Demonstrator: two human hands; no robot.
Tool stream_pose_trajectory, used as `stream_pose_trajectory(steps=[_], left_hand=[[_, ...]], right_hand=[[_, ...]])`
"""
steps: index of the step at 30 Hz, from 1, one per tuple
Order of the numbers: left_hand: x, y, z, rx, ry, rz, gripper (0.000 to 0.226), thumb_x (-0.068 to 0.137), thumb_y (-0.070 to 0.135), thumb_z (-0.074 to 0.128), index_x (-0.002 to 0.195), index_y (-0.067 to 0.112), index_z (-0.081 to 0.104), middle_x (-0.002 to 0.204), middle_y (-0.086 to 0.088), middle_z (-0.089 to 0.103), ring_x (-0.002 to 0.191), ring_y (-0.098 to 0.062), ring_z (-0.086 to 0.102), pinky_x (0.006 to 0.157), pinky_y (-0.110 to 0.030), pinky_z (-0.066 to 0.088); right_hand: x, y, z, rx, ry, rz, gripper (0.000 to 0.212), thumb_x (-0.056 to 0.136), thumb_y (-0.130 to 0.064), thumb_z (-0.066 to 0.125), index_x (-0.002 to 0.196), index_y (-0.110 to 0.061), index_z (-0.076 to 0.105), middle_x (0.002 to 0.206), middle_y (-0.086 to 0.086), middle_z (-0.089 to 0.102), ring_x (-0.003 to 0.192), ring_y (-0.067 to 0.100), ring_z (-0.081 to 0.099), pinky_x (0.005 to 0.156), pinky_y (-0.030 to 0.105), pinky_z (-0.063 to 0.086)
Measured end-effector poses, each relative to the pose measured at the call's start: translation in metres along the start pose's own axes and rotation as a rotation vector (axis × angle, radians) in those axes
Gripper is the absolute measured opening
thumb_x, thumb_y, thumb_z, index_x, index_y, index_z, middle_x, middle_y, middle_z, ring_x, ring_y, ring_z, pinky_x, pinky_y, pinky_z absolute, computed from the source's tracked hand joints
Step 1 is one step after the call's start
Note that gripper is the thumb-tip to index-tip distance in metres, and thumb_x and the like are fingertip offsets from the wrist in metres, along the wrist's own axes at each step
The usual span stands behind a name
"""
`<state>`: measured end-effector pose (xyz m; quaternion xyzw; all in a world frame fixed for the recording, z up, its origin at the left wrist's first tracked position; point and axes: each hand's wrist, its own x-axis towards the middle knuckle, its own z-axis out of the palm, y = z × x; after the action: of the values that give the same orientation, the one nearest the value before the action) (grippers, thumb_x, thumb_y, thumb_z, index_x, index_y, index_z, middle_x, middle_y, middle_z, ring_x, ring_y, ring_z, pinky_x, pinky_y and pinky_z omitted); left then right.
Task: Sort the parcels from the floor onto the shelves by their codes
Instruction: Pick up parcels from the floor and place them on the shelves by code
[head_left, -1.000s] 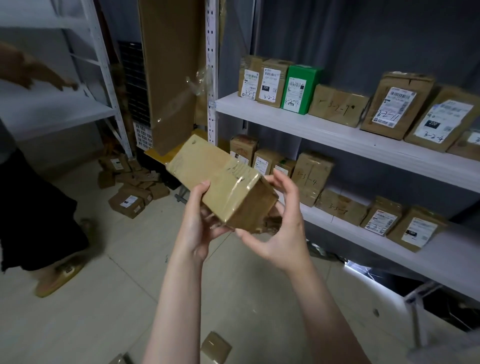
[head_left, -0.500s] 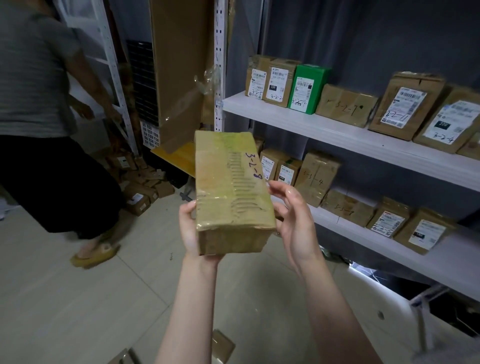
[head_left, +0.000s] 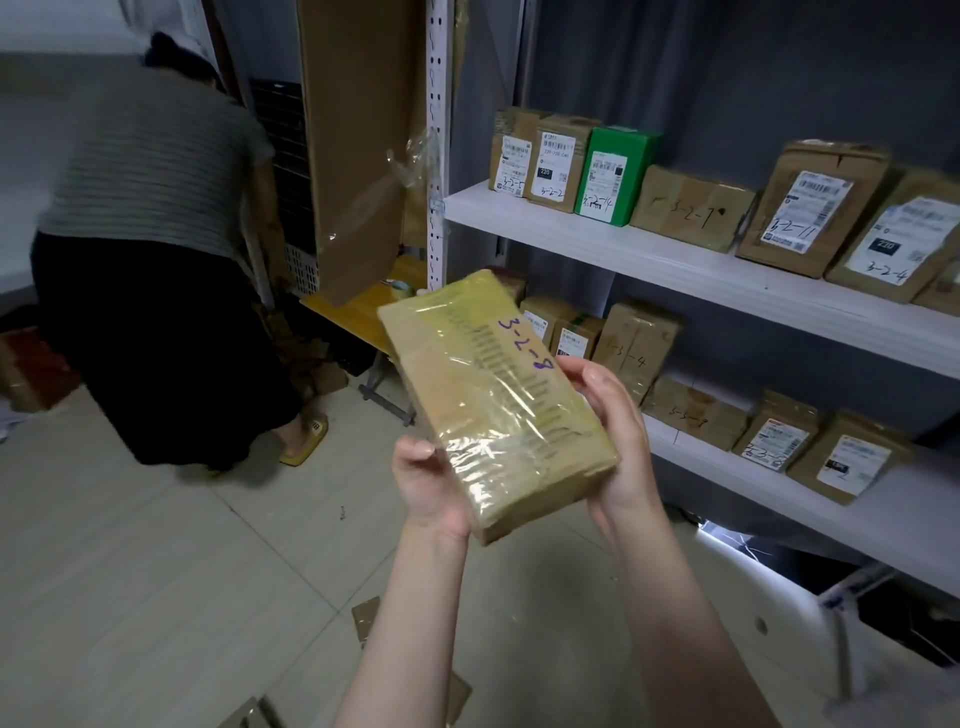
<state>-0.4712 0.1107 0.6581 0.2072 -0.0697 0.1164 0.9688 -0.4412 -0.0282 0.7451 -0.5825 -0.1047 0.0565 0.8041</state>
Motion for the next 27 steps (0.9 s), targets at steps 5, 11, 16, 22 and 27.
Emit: stream_pose_trajectory(steps=[5, 11, 16, 22, 27], left_hand=[[0.009, 0.001, 0.006, -0.298, -0.232, -0.076, 0.054, 0.080, 0.010, 0.044, 0.132, -0.003, 0.054, 0.134, -0.023, 0.056, 0.132, -0.039, 0.046, 0.115, -0.052, 0.026], [0.010, 0.006, 0.009, -0.233, -0.107, 0.116, 0.064, 0.035, 0.010, 0.081, 0.099, 0.008, 0.076, 0.101, -0.010, 0.073, 0.102, -0.031, 0.067, 0.096, -0.050, 0.052], [0.005, 0.011, 0.005, -0.090, 0.034, 0.069, 0.063, 0.013, 0.016, 0.084, 0.076, 0.015, 0.078, 0.081, -0.001, 0.073, 0.084, -0.023, 0.069, 0.096, -0.043, 0.048], [0.005, 0.014, 0.012, -0.073, 0.077, 0.030, 0.049, 0.014, 0.011, 0.084, 0.062, 0.014, 0.074, 0.067, 0.001, 0.069, 0.077, -0.020, 0.068, 0.106, -0.050, 0.039], [0.014, 0.026, 0.016, 0.050, 0.057, -0.037, 0.048, 0.032, 0.021, 0.085, 0.077, 0.016, 0.071, 0.080, 0.001, 0.070, 0.087, -0.019, 0.064, 0.099, -0.039, 0.038]], right_hand=[[0.003, 0.001, -0.007, -0.040, 0.071, 0.078, 0.045, 0.080, -0.049, 0.053, 0.107, -0.017, 0.069, 0.107, 0.003, 0.071, 0.101, 0.017, 0.065, 0.080, 0.033, 0.048], [0.005, 0.003, -0.007, -0.083, 0.046, 0.228, 0.068, 0.073, -0.066, 0.056, 0.119, -0.017, 0.067, 0.114, 0.011, 0.072, 0.107, 0.029, 0.067, 0.082, 0.045, 0.058], [0.005, 0.010, -0.004, -0.149, -0.031, 0.305, 0.077, 0.064, -0.075, 0.061, 0.120, -0.022, 0.065, 0.111, 0.007, 0.073, 0.104, 0.024, 0.070, 0.086, 0.046, 0.058], [0.008, 0.018, -0.003, -0.093, 0.016, 0.294, 0.081, 0.055, -0.058, 0.073, 0.124, -0.018, 0.060, 0.107, 0.004, 0.074, 0.096, 0.018, 0.072, 0.079, 0.040, 0.057], [0.010, 0.017, -0.004, -0.043, 0.162, 0.186, 0.079, 0.051, -0.051, 0.076, 0.121, -0.018, 0.057, 0.103, 0.001, 0.072, 0.086, 0.013, 0.072, 0.074, 0.036, 0.054]])
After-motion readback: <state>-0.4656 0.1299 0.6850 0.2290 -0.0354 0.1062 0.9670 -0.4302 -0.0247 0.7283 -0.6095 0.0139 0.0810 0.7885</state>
